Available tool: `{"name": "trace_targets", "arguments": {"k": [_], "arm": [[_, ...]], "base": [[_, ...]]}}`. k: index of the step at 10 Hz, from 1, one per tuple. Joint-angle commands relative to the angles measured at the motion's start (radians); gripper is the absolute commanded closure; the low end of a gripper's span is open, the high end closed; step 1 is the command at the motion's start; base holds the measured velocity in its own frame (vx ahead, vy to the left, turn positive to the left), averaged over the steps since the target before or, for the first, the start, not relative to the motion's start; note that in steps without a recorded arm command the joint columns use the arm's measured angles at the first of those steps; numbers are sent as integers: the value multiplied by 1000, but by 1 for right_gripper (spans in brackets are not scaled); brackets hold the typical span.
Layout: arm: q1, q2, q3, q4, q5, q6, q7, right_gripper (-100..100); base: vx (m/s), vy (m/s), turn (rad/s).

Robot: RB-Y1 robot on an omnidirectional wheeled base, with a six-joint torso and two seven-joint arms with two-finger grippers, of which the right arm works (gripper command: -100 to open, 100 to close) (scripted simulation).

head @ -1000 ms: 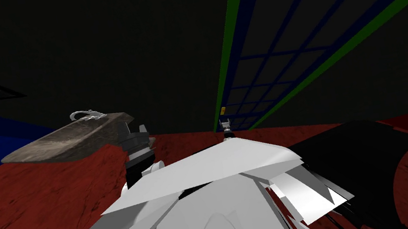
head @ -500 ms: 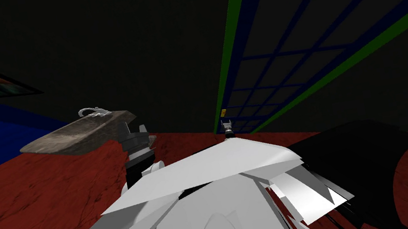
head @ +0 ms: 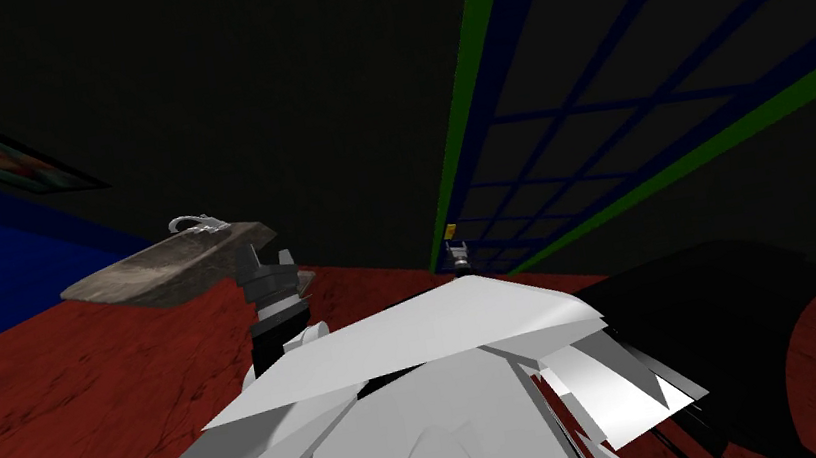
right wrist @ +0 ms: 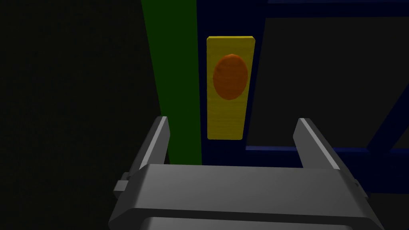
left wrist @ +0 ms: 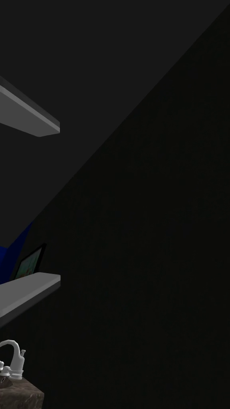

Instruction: Pull the door open

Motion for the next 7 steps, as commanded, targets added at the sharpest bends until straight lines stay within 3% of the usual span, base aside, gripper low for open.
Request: {"name": "trace_targets", "arguments": {"k": [1, 3, 5, 6, 7], "arm": [[23, -29, -10, -16, -11, 2, -24, -100], [36, -63, -15, 6, -19, -12, -71, -100], [36, -63, -15, 6, -19, -12, -71, -100], [46, -89, -20, 23, -25, -23, -107, -100], [48, -95, -21, 26, -26, -25, -115, -100]], "base": [[223, -46, 134], [193, -26, 121], [86, 5, -1], [127, 6, 120], [190, -19, 78]]}}
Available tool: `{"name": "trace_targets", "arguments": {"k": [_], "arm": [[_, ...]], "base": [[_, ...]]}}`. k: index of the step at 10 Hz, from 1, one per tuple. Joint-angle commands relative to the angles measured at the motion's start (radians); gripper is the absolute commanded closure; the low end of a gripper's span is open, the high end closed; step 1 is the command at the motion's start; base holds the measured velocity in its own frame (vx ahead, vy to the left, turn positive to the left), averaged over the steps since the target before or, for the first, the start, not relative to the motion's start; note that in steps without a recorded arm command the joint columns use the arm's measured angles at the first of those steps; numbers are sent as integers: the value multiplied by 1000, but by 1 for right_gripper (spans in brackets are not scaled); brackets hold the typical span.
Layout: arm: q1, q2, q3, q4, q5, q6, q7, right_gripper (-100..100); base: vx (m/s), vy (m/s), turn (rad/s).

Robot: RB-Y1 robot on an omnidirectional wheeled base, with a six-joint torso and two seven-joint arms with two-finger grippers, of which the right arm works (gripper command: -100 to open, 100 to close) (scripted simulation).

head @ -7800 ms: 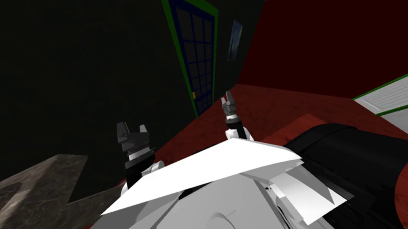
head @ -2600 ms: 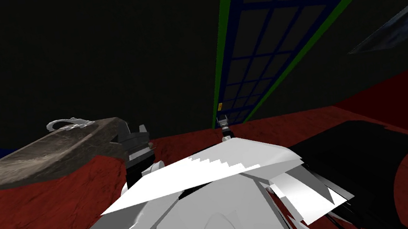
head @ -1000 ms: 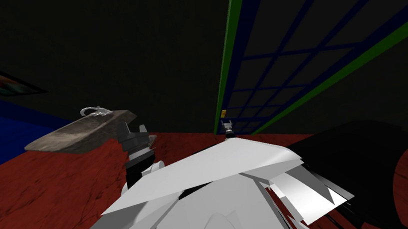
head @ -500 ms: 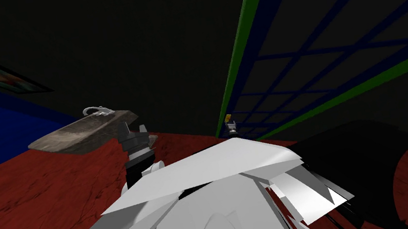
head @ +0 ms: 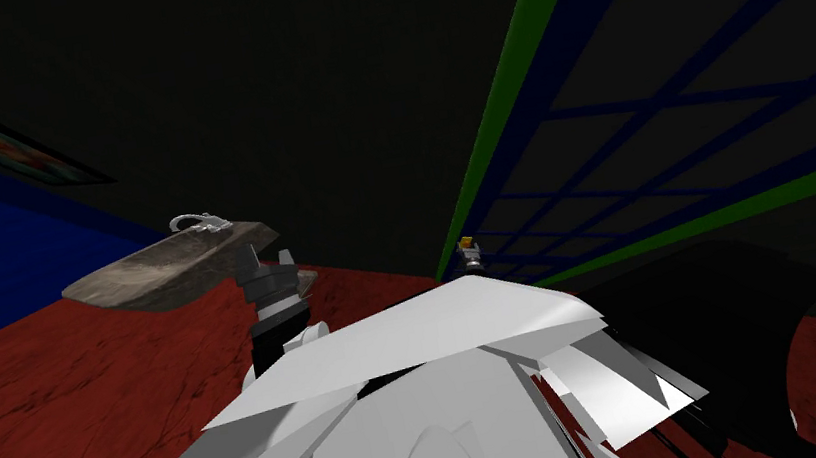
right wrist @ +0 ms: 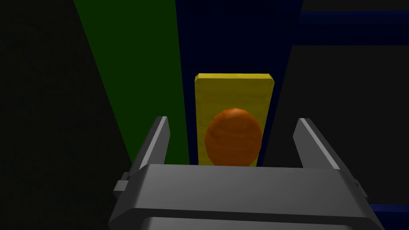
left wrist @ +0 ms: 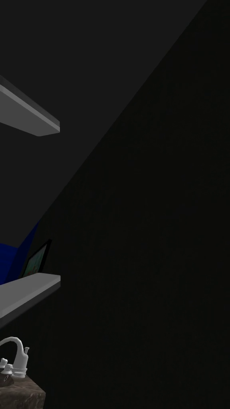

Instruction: Pull the door open

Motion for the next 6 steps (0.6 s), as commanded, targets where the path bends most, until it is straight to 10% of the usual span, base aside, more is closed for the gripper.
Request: {"name": "trace_targets", "arguments": {"k": [1, 2, 6], "arm": [[0, 0, 0, 0, 0, 0, 0, -100], [0, 0, 0, 0, 0, 0, 0, 100], [0, 0, 0, 0, 0, 0, 0, 100]], "base": [[74, -12, -3], [-27, 12, -2], [-12, -1, 0]]}}
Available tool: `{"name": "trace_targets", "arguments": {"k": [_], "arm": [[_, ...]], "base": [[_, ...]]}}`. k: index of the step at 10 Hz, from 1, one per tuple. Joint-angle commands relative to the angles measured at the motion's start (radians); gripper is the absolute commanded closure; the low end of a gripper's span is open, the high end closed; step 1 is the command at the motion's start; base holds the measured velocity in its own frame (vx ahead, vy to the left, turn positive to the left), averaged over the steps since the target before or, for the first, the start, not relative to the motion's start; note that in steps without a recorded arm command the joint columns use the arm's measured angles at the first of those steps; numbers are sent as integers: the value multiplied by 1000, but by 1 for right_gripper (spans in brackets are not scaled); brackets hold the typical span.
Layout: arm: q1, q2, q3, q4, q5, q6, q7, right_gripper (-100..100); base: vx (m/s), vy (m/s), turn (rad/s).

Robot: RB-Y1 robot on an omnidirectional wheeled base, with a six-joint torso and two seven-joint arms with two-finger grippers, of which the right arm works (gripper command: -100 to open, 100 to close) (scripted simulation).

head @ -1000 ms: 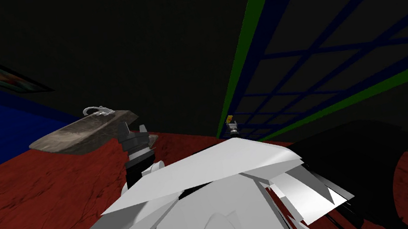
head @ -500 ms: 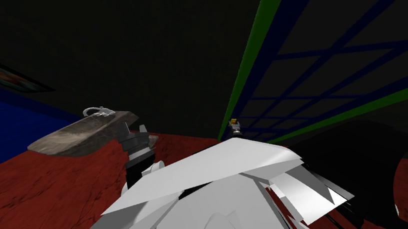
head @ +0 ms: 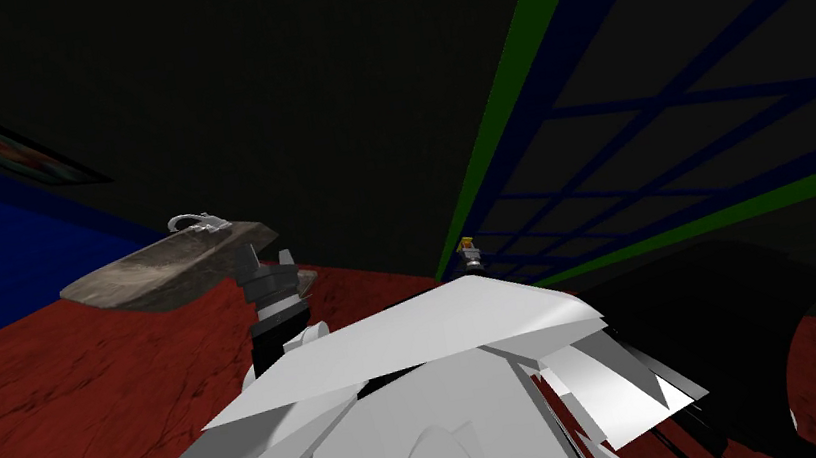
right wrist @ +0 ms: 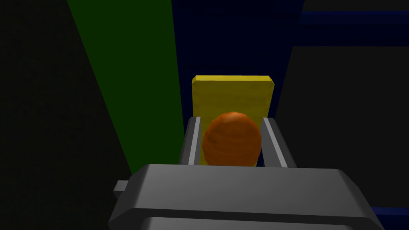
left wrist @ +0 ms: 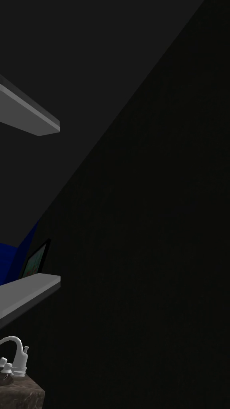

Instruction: Pull the door open

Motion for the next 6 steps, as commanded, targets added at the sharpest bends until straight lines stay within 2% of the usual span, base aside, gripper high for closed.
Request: {"name": "trace_targets", "arguments": {"k": [1, 4, 6], "arm": [[1, 1, 1, 0, 0, 1, -1, 100], [10, -18, 32, -15, 18, -3, -25, 100], [18, -32, 59, -27, 33, -5, -45, 100]], "base": [[0, 0, 0], [-149, -11, 61], [-206, 10, 68]]}}
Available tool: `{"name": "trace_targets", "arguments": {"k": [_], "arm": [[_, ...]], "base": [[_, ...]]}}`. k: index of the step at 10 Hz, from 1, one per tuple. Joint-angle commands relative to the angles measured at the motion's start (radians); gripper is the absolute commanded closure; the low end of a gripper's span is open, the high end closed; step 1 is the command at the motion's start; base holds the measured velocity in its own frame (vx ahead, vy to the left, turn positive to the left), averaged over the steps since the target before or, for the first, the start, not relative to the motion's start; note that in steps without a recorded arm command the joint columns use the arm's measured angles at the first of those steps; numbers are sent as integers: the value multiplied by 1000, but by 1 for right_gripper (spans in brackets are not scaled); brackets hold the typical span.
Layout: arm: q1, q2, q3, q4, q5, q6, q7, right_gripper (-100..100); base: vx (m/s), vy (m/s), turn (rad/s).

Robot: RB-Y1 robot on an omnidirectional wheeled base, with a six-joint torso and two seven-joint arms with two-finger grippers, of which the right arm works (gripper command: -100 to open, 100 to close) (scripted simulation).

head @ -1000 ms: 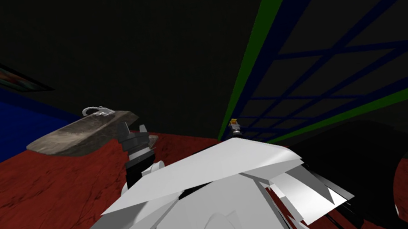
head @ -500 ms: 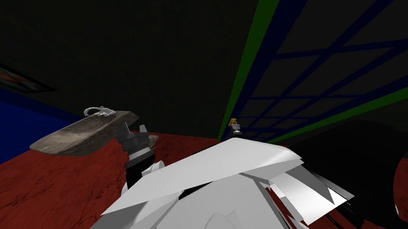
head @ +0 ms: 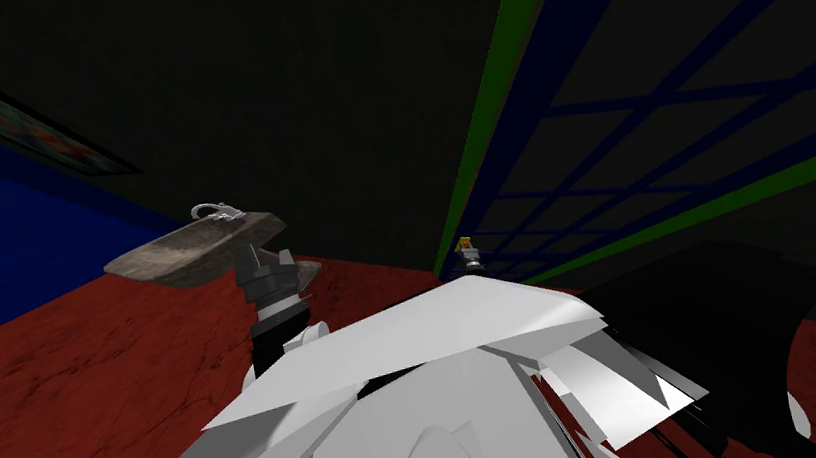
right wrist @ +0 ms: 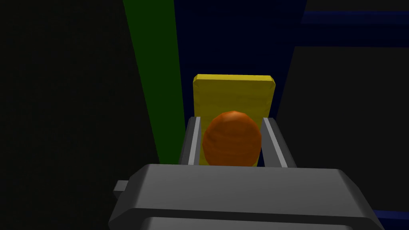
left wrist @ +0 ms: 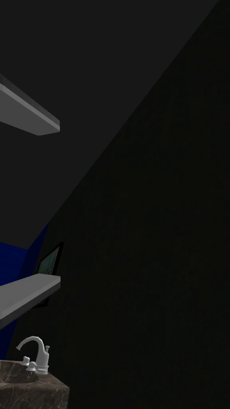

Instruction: Pull the door open

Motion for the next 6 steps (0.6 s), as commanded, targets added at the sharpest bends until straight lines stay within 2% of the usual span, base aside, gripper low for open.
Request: {"name": "trace_targets", "arguments": {"k": [1, 4, 5, 6], "arm": [[7, -8, 25, -5, 14, -4, -20, 100], [20, -29, 64, -22, 36, -7, -50, 100], [22, -33, 72, -26, 40, -8, -56, 100], [19, -31, 65, -26, 37, -7, -49, 100]], "base": [[-213, -20, 72], [-215, -24, 77], [-203, 9, 44], [-84, 4, 12]]}}
